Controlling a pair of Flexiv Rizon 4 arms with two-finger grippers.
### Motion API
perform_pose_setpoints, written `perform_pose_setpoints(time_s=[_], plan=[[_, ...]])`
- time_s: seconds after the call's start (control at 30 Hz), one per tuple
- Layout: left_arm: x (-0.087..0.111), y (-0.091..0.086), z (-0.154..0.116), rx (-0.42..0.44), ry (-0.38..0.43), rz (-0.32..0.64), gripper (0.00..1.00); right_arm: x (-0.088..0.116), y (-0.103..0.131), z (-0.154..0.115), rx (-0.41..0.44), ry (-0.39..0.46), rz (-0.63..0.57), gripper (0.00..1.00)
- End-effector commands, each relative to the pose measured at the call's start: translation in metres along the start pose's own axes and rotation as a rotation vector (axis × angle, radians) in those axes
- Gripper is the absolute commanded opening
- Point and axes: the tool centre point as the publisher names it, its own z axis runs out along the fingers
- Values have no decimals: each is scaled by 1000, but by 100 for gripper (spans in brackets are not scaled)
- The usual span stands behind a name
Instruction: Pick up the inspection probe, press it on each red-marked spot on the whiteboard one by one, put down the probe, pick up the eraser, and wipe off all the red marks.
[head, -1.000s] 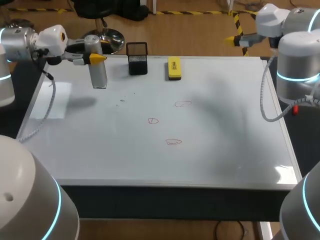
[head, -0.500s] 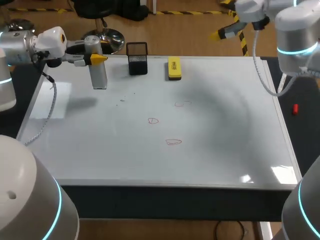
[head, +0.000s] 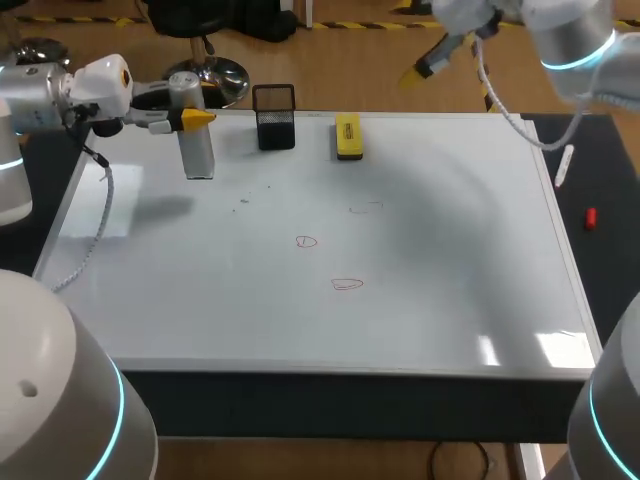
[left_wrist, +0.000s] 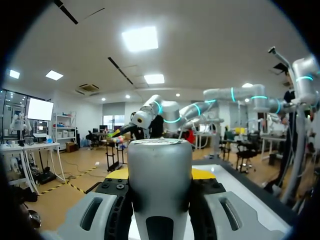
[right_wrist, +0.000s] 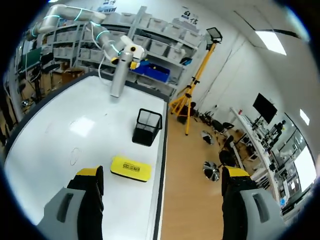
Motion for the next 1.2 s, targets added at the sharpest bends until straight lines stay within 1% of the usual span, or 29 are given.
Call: perform_pose_setpoints(time_s=[0.03, 0.13, 0.2, 0.23, 0.3, 0.47, 0.77, 0.9, 1.2], plan=[[2, -2, 0, -2, -6, 2, 0, -3, 2, 19, 216, 704, -339, 100], [2, -2, 0, -2, -6, 2, 0, 0, 4, 30, 277, 758, -418, 100], [2, -2, 0, -2, -6, 2, 0, 1, 5, 36, 280, 765, -470, 100], [2, -2, 0, -2, -6, 2, 0, 2, 6, 38, 308, 777, -505, 100], [2, -2, 0, -2, -6, 2, 0, 2, 7, 43, 317, 765, -547, 100], [2, -2, 0, -2, -6, 2, 0, 4, 3, 53, 413, 797, -695, 100], [2, -2, 0, -2, -6, 2, 0, 7, -10, 64, 504, 771, -907, 100], [2, -2, 0, -2, -6, 2, 0, 9, -13, 69, 518, 736, -974, 100], [2, -2, 0, -2, -6, 2, 0, 25, -25, 84, 499, 708, -1069, 100]])
